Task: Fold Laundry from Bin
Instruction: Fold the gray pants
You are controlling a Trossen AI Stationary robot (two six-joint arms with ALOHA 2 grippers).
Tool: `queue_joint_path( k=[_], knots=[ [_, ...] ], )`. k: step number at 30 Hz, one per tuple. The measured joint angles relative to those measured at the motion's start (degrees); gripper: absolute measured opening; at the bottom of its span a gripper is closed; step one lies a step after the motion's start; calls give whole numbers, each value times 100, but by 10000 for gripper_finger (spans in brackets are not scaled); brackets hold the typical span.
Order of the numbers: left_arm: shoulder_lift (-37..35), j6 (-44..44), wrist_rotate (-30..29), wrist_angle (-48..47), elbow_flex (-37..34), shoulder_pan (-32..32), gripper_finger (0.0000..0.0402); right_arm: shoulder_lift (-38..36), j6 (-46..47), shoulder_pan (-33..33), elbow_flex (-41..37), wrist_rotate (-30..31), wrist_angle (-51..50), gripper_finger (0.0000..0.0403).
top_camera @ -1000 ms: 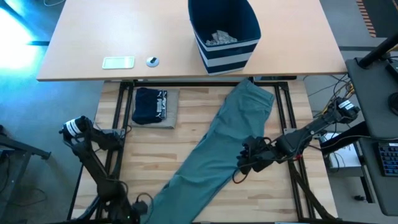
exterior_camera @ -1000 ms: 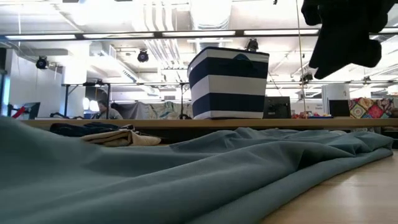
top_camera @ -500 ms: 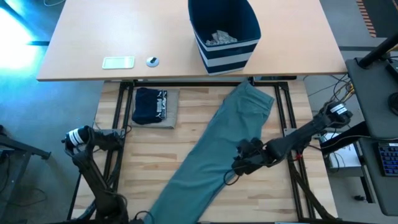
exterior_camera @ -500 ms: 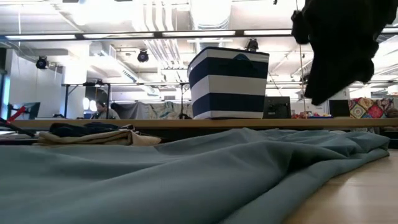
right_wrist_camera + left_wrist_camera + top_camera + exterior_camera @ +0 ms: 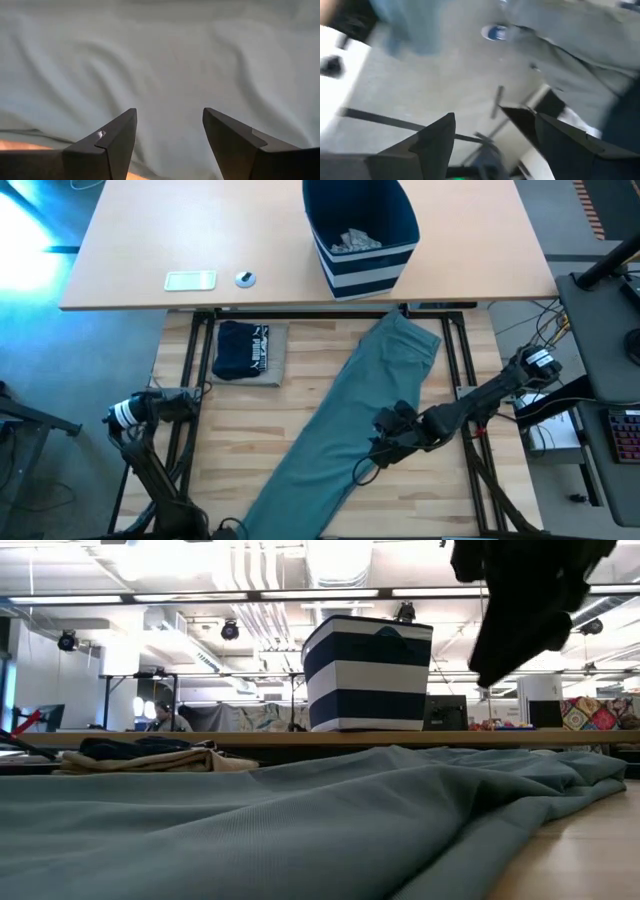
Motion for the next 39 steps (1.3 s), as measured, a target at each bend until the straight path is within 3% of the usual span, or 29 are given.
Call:
queue_joint_path(
  k=[9, 17, 22, 26, 32, 35, 39],
  knots=[
    [139, 200, -395, -1596, 285, 153, 259, 0, -63, -1, 281, 132, -155, 226],
    [89, 464, -453, -1069, -290, 466, 259, 0, 62, -1, 353, 112, -138, 226],
    [80, 1114, -556, -939, -419, 593, 254, 0, 166, 1, 353, 80, -133, 226],
    [85, 1385, -1101, -357, -664, 611, 203, -8, 173, 1, 366, 40, -160, 226],
    [106, 1450, -1960, -302, -737, 631, 28, -79, 679, 14, 1074, 36, -1869, 226],
    [-10, 1763, -2053, -391, -736, 683, 14, -81, 924, 12, 1722, 41, -3198, 226],
    [-615, 2531, -2350, -1224, -529, 804, 3, -88, 1001, 1, 2590, 309, -4630, 226]
  ],
)
